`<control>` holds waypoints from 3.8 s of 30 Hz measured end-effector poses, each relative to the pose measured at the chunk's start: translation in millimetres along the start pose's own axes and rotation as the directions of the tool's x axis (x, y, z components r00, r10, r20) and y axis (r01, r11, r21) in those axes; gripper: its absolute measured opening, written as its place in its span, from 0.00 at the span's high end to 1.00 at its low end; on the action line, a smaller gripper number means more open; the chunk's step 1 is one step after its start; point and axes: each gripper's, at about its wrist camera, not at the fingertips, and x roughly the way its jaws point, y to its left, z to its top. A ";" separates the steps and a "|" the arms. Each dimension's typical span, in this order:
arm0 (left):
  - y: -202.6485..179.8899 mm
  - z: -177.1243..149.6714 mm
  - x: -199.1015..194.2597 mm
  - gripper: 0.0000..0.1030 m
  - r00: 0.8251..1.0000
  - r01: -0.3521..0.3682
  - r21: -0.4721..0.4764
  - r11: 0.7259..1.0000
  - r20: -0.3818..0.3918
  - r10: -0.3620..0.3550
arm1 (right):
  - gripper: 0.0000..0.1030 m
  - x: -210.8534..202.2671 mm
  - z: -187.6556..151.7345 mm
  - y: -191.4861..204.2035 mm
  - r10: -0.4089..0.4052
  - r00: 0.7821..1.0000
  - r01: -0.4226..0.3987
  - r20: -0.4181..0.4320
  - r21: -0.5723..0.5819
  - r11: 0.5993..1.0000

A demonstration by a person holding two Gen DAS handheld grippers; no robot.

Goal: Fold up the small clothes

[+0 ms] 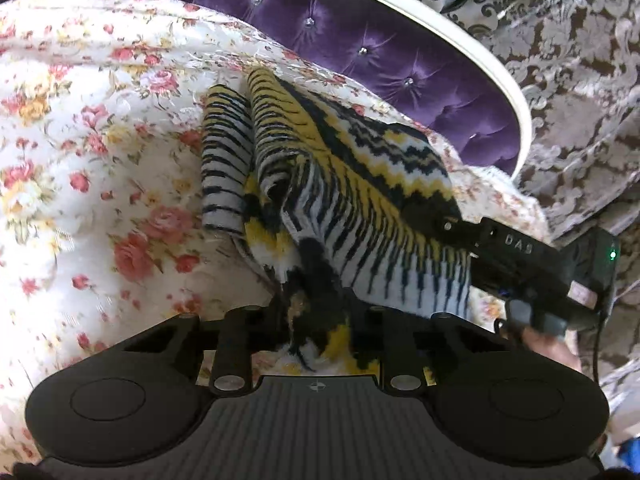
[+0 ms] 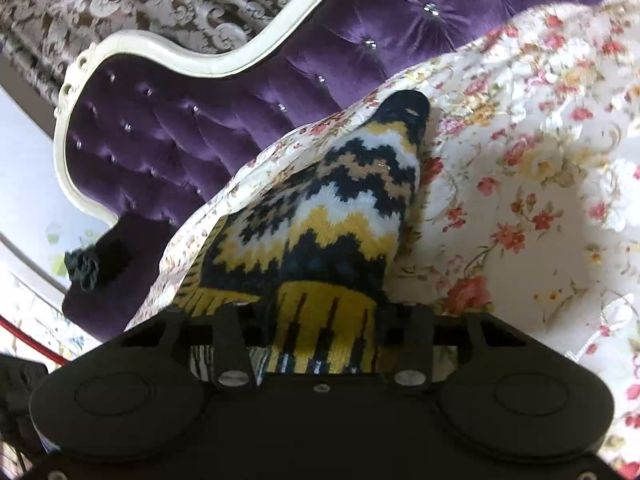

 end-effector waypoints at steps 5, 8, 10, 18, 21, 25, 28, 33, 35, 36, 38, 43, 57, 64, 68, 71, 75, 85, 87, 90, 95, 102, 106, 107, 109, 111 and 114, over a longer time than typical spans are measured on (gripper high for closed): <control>-5.7 -18.1 -19.2 0.76 0.996 0.072 -0.003 0.997 -0.052 -0.072 | 0.51 -22.7 -6.3 17.7 -0.030 0.998 0.029 -0.063 -0.016 0.999; -12.1 -45.3 -36.7 0.76 0.991 0.107 0.024 0.994 -0.086 -0.104 | 0.51 -46.4 -22.9 27.3 -0.041 0.994 0.039 -0.105 -0.024 0.999; -15.8 -66.4 -48.4 0.76 0.986 0.130 0.038 0.991 -0.112 -0.125 | 0.51 -67.0 -41.1 31.2 -0.066 0.988 0.065 -0.142 -0.013 0.998; -33.6 -162.7 -100.5 0.76 0.962 0.200 0.104 0.974 -0.209 -0.175 | 0.50 -142.5 -119.8 46.9 -0.107 0.966 0.108 -0.237 -0.008 0.994; -34.3 -191.9 -115.9 0.76 0.958 0.201 0.100 0.975 -0.226 -0.174 | 0.50 -165.1 -145.6 56.1 -0.114 0.958 0.108 -0.262 -0.038 0.993; -36.7 -218.9 -129.0 0.75 0.971 0.132 0.167 0.977 -0.220 -0.094 | 0.44 -182.0 -175.6 71.8 -0.145 0.954 0.117 -0.263 -0.120 0.986; -39.0 -229.2 -140.7 0.73 0.987 0.049 0.231 0.972 -0.158 -0.012 | 0.39 -189.2 -190.3 78.1 -0.185 0.957 0.151 -0.222 -0.161 0.975; -58.2 -228.4 -168.9 0.73 0.999 -0.027 0.316 0.948 -0.030 0.038 | 0.32 -208.7 -207.2 87.5 -0.217 0.967 0.192 -0.132 -0.176 0.965; -68.9 -227.1 -179.4 0.73 0.998 -0.059 0.365 0.929 0.033 0.050 | 0.30 -218.4 -212.8 88.3 -0.215 0.972 0.197 -0.095 -0.169 0.966; -74.1 -225.4 -183.1 0.72 0.997 -0.064 0.386 0.920 0.061 0.044 | 0.30 -225.2 -216.7 88.4 -0.211 0.974 0.196 -0.080 -0.162 0.967; -82.2 -220.9 -184.9 0.72 0.995 -0.064 0.411 0.909 0.102 0.024 | 0.30 -235.1 -220.7 87.7 -0.208 0.977 0.199 -0.050 -0.145 0.969; -94.9 -204.4 -158.6 0.71 0.989 -0.088 0.411 0.907 0.148 0.029 | 0.30 -248.6 -221.5 89.8 -0.236 0.971 0.238 0.037 -0.133 0.962; -61.9 -223.7 -113.3 0.68 0.950 -0.287 0.349 0.892 0.220 0.220 | 0.30 -231.2 -205.1 107.7 -0.439 0.865 0.497 0.244 -0.289 0.818; -66.9 -223.6 -109.5 0.68 0.940 -0.316 0.354 0.880 0.240 0.241 | 0.28 -169.1 -209.2 98.8 -0.556 0.807 0.585 0.198 -0.395 0.708; -66.7 -224.6 -109.3 0.68 0.938 -0.322 0.348 0.881 0.246 0.246 | 0.25 -165.7 -215.5 101.9 -0.571 0.786 0.613 0.237 -0.419 0.670; -69.5 -226.9 -110.2 0.68 0.933 -0.335 0.356 0.872 0.255 0.255 | 0.25 -170.9 -218.6 107.0 -0.566 0.784 0.615 0.254 -0.435 0.657; -73.3 -234.8 -116.0 0.65 0.923 -0.362 0.362 0.859 0.271 0.274 | 0.22 -184.4 -227.0 113.8 -0.552 0.793 0.606 0.259 -0.427 0.671; -82.4 -255.3 -142.8 0.39 0.870 -0.462 0.316 0.829 0.345 0.353 | 0.21 -213.4 -257.2 122.9 -0.530 0.812 0.584 0.246 -0.385 0.715; -85.0 -259.1 -147.4 0.36 0.856 -0.488 0.304 0.818 0.351 0.380 | 0.21 -218.3 -261.5 123.3 -0.528 0.817 0.576 0.233 -0.374 0.727; -88.8 -265.8 -153.8 0.34 0.844 -0.508 0.291 0.810 0.355 0.402 | 0.11 -225.0 -271.1 124.9 -0.527 0.826 0.562 0.199 -0.362 0.744; -94.8 -276.7 -167.0 0.33 0.848 -0.498 0.283 0.820 0.357 0.391 | 0.01 -246.5 -281.2 127.9 -0.520 0.830 0.558 0.202 -0.303 0.773; -112.5 -289.0 -188.6 0.32 0.829 -0.523 0.269 0.809 0.380 0.410 | 0.00 -275.4 -286.8 141.8 -0.521 0.823 0.566 0.225 -0.266 0.780; -120.5 -293.2 -199.7 0.32 0.837 -0.514 0.271 0.814 0.366 0.407 | 0.00 -285.3 -292.8 148.7 -0.500 0.836 0.546 0.226 -0.263 0.795; -122.7 -294.9 -202.8 0.32 0.835 -0.517 0.271 0.812 0.367 0.410 | 0.00 -287.9 -294.5 149.9 -0.494 0.840 0.540 0.225 -0.257 0.801; -126.2 -298.4 -207.4 0.32 0.833 -0.520 0.274 0.809 0.373 0.409 | 0.00 -292.5 -297.2 152.2 -0.482 0.847 0.529 0.226 -0.250 0.811; -129.1 -301.9 -211.0 0.32 0.833 -0.519 0.278 0.808 0.379 0.404 | 0.00 -295.3 -299.4 154.6 -0.477 0.852 0.521 0.217 -0.251 0.816; -131.6 -305.4 -214.4 0.32 0.836 -0.514 0.280 0.811 0.376 0.399 | 0.00 -298.8 -302.5 158.8 -0.481 0.850 0.525 0.217 -0.253 0.813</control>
